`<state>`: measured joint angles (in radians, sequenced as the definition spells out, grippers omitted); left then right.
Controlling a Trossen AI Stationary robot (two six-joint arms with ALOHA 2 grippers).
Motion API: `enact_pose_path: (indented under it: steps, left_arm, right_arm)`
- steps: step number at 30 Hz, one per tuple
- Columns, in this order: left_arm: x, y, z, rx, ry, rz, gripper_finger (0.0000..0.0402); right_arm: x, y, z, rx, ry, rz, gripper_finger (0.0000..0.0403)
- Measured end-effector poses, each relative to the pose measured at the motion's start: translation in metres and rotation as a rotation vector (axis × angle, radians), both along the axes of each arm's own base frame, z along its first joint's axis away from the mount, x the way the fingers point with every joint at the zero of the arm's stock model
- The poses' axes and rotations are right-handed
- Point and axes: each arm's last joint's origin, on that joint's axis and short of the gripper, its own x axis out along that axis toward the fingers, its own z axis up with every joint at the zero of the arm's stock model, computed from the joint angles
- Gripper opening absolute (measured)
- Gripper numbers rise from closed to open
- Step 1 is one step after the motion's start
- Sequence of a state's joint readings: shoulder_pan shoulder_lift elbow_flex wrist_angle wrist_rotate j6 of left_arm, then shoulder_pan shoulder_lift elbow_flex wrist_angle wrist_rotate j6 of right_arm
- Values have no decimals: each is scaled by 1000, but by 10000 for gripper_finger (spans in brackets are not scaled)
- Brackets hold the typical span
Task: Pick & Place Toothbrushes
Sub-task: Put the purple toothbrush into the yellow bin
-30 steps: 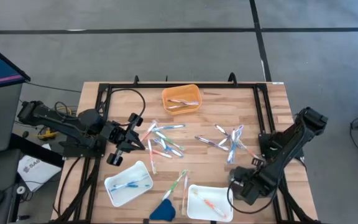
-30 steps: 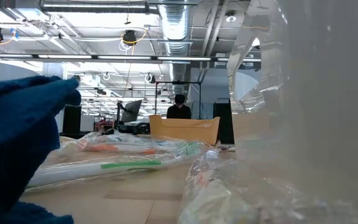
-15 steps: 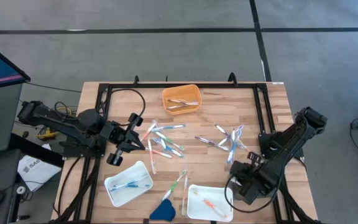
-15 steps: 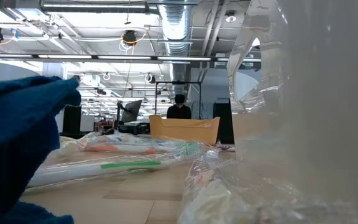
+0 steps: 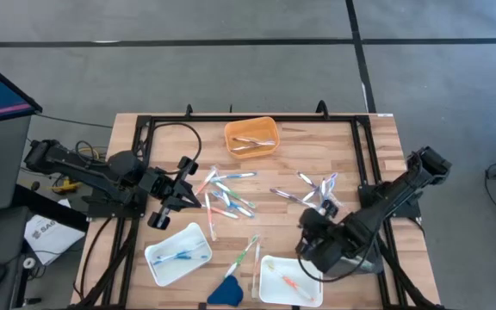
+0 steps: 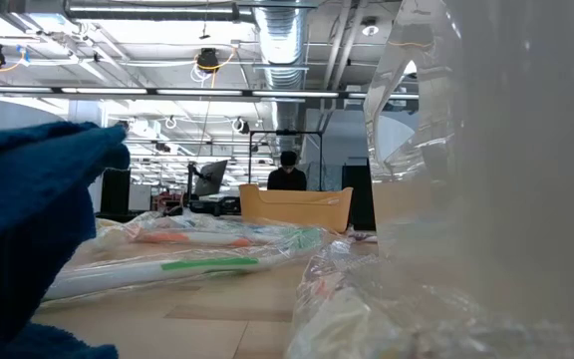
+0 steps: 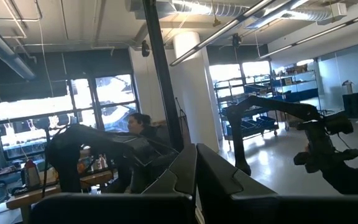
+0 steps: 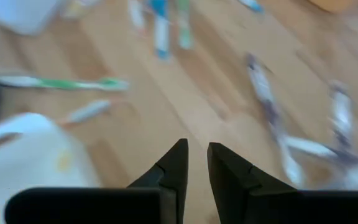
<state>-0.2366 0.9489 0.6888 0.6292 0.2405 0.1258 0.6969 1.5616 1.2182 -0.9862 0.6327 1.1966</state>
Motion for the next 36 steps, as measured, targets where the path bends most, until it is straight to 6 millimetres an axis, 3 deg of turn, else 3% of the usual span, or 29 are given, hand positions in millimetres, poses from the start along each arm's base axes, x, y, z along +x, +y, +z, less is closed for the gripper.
enact_pose_path:
  steps: [11,36]
  left_arm:
    - [0,0,0,-2,1,-1,1]
    - [-14,-36,1,-35,5,-104,1]
  right_arm:
    - [22,17,12,19,-174,233,56]
    - [24,13,12,-147,-100,411,56]
